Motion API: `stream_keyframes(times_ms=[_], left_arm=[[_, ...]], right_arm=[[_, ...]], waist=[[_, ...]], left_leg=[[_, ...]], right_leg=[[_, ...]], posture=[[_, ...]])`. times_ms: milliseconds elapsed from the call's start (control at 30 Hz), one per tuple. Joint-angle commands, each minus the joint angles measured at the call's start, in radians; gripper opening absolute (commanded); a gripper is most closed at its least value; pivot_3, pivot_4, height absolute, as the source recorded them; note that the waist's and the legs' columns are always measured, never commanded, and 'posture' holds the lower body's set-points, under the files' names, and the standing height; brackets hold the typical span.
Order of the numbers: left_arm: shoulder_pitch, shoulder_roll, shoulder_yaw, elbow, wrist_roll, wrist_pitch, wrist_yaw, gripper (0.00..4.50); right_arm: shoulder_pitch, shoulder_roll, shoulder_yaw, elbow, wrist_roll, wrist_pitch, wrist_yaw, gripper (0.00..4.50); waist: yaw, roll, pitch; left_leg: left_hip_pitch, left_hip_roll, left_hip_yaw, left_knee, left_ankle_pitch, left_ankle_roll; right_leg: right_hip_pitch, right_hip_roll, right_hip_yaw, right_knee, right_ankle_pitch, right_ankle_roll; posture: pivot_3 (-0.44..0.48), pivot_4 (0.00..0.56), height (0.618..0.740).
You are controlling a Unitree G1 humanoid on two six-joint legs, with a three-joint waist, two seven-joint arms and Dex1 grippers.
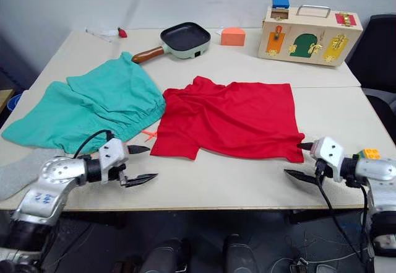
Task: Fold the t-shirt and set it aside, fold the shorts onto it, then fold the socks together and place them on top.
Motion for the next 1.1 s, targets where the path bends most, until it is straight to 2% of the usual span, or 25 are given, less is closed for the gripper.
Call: stream_keyframes(times_ms=[33, 67, 167, 267, 433, 567, 700, 800, 933, 1033, 1100], left_arm=[[-0.08, -0.028, -0.062, 0.111, 0.131, -0.076, 0.072, 4.5], [-0.103, -0.049, -0.074, 0.144, 0.145, -0.081, 0.085, 4.5], [-0.163, -0.094, -0.112, 0.23, 0.179, -0.084, 0.093, 4.5], [-0.209, -0.125, -0.138, 0.29, 0.182, -0.064, 0.069, 3.91], [-0.247, -0.146, -0.148, 0.336, 0.159, -0.022, 0.023, 2.42], [-0.222, -0.138, -0.124, 0.275, 0.088, 0.039, -0.062, 1.21], [-0.161, -0.08, -0.093, 0.156, 0.001, 0.111, -0.174, 0.03], [-0.101, -0.02, -0.074, 0.047, -0.076, 0.161, -0.268, 0.03], [0.023, 0.068, -0.032, -0.111, -0.168, 0.142, -0.379, 0.03], [0.131, 0.118, 0.018, -0.225, -0.212, 0.132, -0.397, 0.03], [0.201, 0.148, 0.045, -0.289, -0.243, 0.169, -0.395, 0.03]], right_arm=[[-0.036, -0.007, 0.036, 0.09, -0.07, 0.003, -0.05, 4.49], [-0.049, -0.007, 0.044, 0.109, -0.076, 0.018, -0.054, 4.49], [-0.083, -0.005, 0.066, 0.148, -0.082, 0.072, -0.044, 3.9], [-0.101, 0.0, 0.083, 0.151, -0.079, 0.073, -0.019, 2.96], [-0.111, 0.01, 0.089, 0.135, -0.056, 0.072, 0.013, 1.28], [-0.086, 0.004, 0.078, 0.083, -0.017, 0.096, 0.069, 0.01], [-0.019, -0.025, 0.047, -0.015, 0.057, 0.139, 0.161, 0.0], [0.055, -0.066, 0.018, -0.104, 0.102, 0.187, 0.214, 0.0], [0.175, -0.129, -0.029, -0.222, 0.144, 0.25, 0.245, 0.0], [0.308, -0.177, -0.077, -0.339, 0.195, 0.32, 0.279, 0.0], [0.398, -0.205, -0.094, -0.397, 0.208, 0.352, 0.301, 0.0]], waist=[[-0.001, -0.003, -0.001], [-0.001, -0.004, -0.001], [-0.001, -0.006, -0.003], [0.001, -0.008, -0.004], [0.0, -0.007, -0.004], [-0.001, -0.007, -0.004], [-0.002, -0.007, -0.004], [-0.002, -0.004, -0.004], [0.001, -0.002, -0.003], [0.003, -0.001, -0.002], [0.008, 0.001, -0.001]], left_leg=[[0.0, 0.0, 0.0, 0.0, 0.0, 0.0], [0.001, 0.0, 0.0, 0.0, 0.0, 0.0], [0.005, 0.0, 0.001, 0.001, -0.001, 0.002], [0.008, 0.0, -0.001, 0.003, -0.003, 0.001], [0.007, 0.001, 0.0, 0.003, 0.001, 0.003], [0.006, 0.001, 0.0, 0.003, 0.001, 0.003], [0.004, 0.001, -0.002, -0.001, 0.001, 0.002], [0.003, 0.002, -0.002, -0.003, 0.002, -0.002], [-0.006, 0.002, -0.002, -0.003, -0.001, 0.0], [-0.014, 0.002, -0.003, 0.001, -0.002, 0.002], [-0.015, 0.001, -0.004, 0.004, -0.004, 0.004]], right_leg=[[0.0, 0.0, 0.0, 0.0, 0.0, 0.0], [0.0, 0.0, 0.0, 0.0, 0.0, 0.0], [0.006, 0.0, 0.0, 0.0, 0.001, 0.002], [0.011, -0.002, -0.003, -0.003, 0.004, 0.004], [0.016, -0.005, -0.006, -0.012, 0.011, 0.003], [0.015, -0.006, -0.007, -0.013, 0.012, 0.004], [0.012, -0.012, -0.021, -0.012, 0.013, 0.004], [0.01, -0.012, -0.026, -0.012, 0.01, 0.0], [0.002, -0.012, -0.03, -0.012, 0.009, -0.003], [-0.002, -0.012, -0.031, -0.013, 0.009, -0.003], [-0.001, -0.013, -0.032, -0.016, 0.009, -0.003]], posture=[[0.0, 0.15, 0.74], [0.0, 0.15, 0.74], [0.0, 0.15, 0.74], [0.0, 0.15, 0.74], [0.0, 0.15, 0.74], [0.0, 0.15, 0.74], [0.0, 0.15, 0.74], [0.0, 0.15, 0.74], [0.0, 0.15, 0.74], [0.0, 0.15, 0.74], [0.0, 0.15, 0.74]])
